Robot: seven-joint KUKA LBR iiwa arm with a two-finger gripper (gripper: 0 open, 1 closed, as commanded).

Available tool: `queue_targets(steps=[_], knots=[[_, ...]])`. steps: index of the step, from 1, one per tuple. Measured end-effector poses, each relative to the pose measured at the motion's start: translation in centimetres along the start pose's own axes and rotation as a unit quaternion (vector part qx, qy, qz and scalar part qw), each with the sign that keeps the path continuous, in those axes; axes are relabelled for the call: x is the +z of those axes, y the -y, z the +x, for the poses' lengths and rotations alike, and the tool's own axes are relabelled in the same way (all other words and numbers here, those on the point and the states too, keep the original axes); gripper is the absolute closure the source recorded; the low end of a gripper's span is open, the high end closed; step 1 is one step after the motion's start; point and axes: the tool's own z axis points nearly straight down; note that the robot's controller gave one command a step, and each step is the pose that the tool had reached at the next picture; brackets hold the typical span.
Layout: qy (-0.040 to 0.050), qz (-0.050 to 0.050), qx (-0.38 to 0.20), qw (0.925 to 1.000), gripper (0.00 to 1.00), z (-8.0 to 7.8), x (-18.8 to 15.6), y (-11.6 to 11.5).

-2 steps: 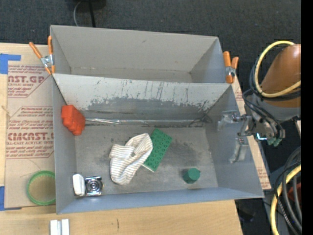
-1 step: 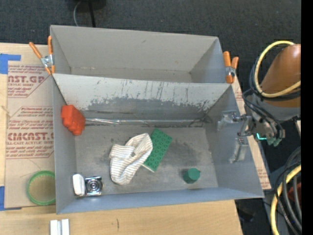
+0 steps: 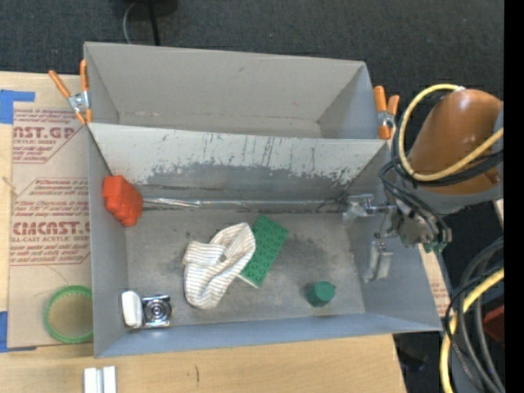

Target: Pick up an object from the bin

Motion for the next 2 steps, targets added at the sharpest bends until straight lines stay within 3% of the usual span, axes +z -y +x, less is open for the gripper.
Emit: queue_targets(steps=[1, 2], knots=[[-0.0015, -0.002, -0.009, 1.0000, 0.00, -0.3, 3.7, -4.6], [0.0010, -0.001, -0.063, 0.9980, 0.00, 0.1, 8.4, -5.8]])
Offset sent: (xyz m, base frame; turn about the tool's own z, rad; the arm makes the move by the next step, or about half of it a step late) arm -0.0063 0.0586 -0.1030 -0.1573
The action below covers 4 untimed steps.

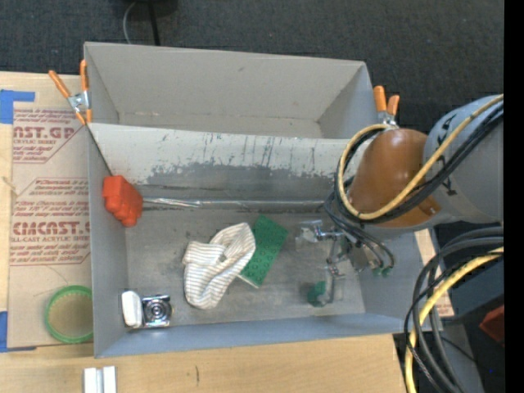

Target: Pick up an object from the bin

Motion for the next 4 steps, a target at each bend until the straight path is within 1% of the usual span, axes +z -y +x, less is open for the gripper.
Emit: queue_targets(steps=[1, 2, 3, 4], knots=[[-0.0036, -0.001, 0.020, 0.9998, 0.00, -0.1, 2.3, -2.9], [-0.0010, -0.001, 0.006, 1.0000, 0.00, -2.6, 1.8, -6.3], [0.0009, -0.001, -0.089, 0.9961, 0.00, -3.8, 2.6, -7.7], [0.0007, 0.000, -0.084, 0.9965, 0.00, -3.8, 3.0, -10.3]])
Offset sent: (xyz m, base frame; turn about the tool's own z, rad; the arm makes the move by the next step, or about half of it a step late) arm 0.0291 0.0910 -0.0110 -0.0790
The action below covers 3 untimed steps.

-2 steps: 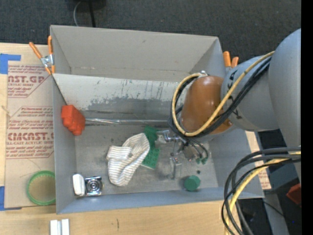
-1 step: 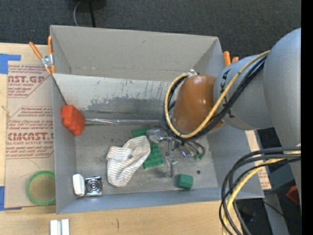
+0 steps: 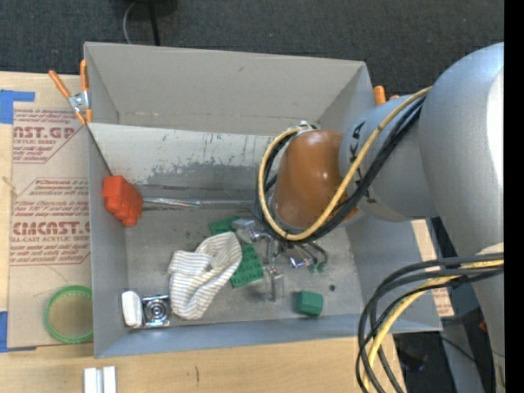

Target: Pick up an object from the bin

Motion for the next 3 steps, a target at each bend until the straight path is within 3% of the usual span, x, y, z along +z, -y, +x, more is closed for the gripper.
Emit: queue_targets(steps=[1, 2, 3], knots=[[0.0044, 0.001, 0.047, 0.9989, 1.00, -4.1, 0.2, -2.3], [0.0044, 0.001, 0.047, 0.9989, 1.00, -4.1, 0.2, -2.3], [0.0099, 0.003, -0.015, 0.9998, 1.00, -4.8, 0.2, -4.2]])
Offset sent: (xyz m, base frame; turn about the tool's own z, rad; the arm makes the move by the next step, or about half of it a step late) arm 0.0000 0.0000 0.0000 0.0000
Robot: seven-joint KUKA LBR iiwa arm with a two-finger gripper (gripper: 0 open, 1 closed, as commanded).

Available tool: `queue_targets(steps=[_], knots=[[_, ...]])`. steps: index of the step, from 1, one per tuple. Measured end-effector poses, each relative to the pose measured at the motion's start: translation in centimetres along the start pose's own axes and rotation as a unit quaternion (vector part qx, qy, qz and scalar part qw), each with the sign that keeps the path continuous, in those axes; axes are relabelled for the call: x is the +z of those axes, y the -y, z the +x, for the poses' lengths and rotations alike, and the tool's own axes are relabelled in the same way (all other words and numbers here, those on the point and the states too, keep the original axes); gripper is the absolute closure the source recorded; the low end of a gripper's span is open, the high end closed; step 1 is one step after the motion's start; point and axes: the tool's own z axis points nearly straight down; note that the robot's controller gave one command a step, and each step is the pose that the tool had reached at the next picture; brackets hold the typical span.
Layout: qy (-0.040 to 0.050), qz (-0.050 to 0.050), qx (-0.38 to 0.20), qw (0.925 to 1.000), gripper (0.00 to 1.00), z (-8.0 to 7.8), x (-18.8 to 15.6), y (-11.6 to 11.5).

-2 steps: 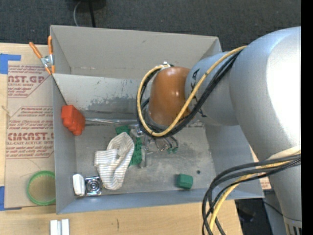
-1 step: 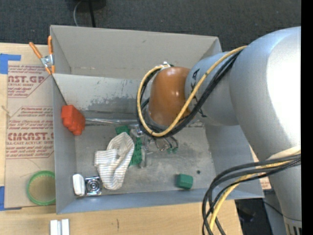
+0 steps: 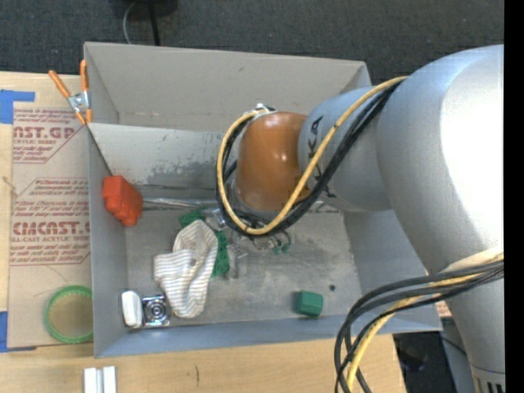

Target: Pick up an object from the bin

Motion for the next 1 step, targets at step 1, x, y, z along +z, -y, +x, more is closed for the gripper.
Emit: queue_targets(steps=[1], knots=[[-0.0001, 0.000, 0.000, 1.0000, 1.00, -0.01, -0.02, 0.00]])
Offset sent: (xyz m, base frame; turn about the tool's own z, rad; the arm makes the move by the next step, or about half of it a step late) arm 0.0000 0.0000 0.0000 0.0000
